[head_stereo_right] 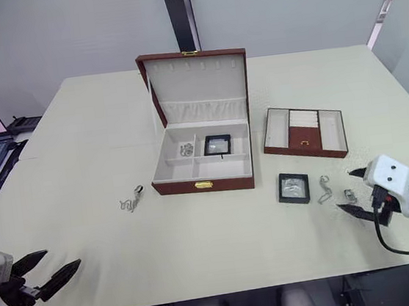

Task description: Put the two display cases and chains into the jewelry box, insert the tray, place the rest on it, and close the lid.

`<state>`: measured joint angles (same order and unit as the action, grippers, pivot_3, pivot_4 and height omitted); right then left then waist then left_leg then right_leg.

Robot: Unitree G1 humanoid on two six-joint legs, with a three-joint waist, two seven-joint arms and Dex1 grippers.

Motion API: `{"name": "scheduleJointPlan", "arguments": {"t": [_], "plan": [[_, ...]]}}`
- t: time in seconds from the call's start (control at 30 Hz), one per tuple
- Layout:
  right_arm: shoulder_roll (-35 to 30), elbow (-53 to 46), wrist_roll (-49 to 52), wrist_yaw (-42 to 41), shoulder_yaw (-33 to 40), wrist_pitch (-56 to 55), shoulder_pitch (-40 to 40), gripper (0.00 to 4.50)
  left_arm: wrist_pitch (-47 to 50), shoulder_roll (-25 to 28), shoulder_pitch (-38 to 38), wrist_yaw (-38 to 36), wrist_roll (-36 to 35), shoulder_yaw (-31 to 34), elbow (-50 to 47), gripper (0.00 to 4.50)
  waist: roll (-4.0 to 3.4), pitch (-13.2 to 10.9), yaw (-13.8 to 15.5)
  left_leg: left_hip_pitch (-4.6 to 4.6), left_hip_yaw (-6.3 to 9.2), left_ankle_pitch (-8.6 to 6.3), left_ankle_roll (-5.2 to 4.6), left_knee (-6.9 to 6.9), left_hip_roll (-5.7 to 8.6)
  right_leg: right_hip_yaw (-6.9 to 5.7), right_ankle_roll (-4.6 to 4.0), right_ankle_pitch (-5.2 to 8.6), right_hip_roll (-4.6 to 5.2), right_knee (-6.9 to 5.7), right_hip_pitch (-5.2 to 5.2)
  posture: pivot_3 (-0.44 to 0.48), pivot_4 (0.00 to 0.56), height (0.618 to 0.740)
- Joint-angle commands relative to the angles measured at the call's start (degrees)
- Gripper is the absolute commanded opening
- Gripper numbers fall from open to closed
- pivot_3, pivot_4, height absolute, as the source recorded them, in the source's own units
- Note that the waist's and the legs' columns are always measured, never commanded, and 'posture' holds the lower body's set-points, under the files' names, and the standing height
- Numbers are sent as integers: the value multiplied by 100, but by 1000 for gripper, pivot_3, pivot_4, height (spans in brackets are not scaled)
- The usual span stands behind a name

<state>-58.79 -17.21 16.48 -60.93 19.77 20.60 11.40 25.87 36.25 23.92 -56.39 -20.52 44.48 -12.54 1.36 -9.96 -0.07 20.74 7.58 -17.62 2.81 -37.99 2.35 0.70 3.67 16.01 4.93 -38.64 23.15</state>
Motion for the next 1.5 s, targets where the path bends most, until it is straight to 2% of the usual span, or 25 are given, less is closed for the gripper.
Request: {"name": "scheduleJointPlan", "arguments": {"t": [0.03, 0.23, 0.5, 0.7, 0.83, 1.03, 1.23, 1.37, 1.5], "plan": [[-50, -51, -35, -88, 455, -10, 356, 4500, 49, 142, -2, 56, -271, 77, -3, 4472, 1, 0, -5, 1, 0, 0, 0, 1, 1, -2, 0, 0, -1, 1, 0, 0, 150, 740], [-63, 109, -50, -3, 596, 40, 433, 4500, 412, 200, -62, 374, -488, -137, -366, 4472, -3, 2, -36, -5, -6, 0, 0, 1, 3, 2, 0, 0, -9, 1, -1, 0, 150, 740], [-65, 346, -188, 12, 621, -82, 397, 4500, 891, 34, 159, 948, -775, -113, -998, 4472, -2, 2, -37, -4, -5, -1, 1, 2, 1, 6, -1, 0, -6, 2, -1, 0, 150, 740], [49, 230, 90, 49, 425, 136, -109, 4500, 1100, 14, 160, 1268, -933, -127, -1242, 4472, -2, 2, -39, -4, -7, 0, 1, 2, 3, 6, -1, 0, -7, 2, -1, 0, 150, 740], [100, -335, 634, -30, 248, 564, -605, 4500, 1343, -87, -39, 1631, -1153, -113, -1391, 4472, -2, 2, -34, -4, -5, 0, 1, 2, 1, 6, -1, 0, -8, 2, -1, 0, 150, 740], [185, -1321, 1286, 7, -943, 1209, -2234, 4500, 1182, -53, -98, 1611, -1142, -251, -1157, 4472, -5, 2, -74, -4, -1, 0, 2, 3, 1, 1, -1, 0, -11, 3, 1, 0, 150, 740], [993, -1299, 1550, -74, -2368, 1657, -3987, 4500, 913, -52, -217, 1530, -1058, -493, -854, 4472, 0, 1, -102, 3, 5, 1, 5, 3, 0, -5, -5, -2, -9, 8, 4, 0, 150, 740], [1410, -1022, 1502, -191, -2805, 1662, -4513, 4500, 770, -185, -319, 1643, -1072, -677, -778, 4472, 1, 2, -80, 6, 14, 3, 8, 3, -2, -9, -6, -3, -2, 10, 5, 0, 150, 740], [1593, -1011, 1428, -216, -2989, 1575, -4568, 4500, 691, -383, -575, 1998, -942, -968, -647, 4472, 3, 3, -49, 7, 14, 3, 9, 2, -1, -8, -4, -4, 3, 11, 6, 0, 150, 740]]}}
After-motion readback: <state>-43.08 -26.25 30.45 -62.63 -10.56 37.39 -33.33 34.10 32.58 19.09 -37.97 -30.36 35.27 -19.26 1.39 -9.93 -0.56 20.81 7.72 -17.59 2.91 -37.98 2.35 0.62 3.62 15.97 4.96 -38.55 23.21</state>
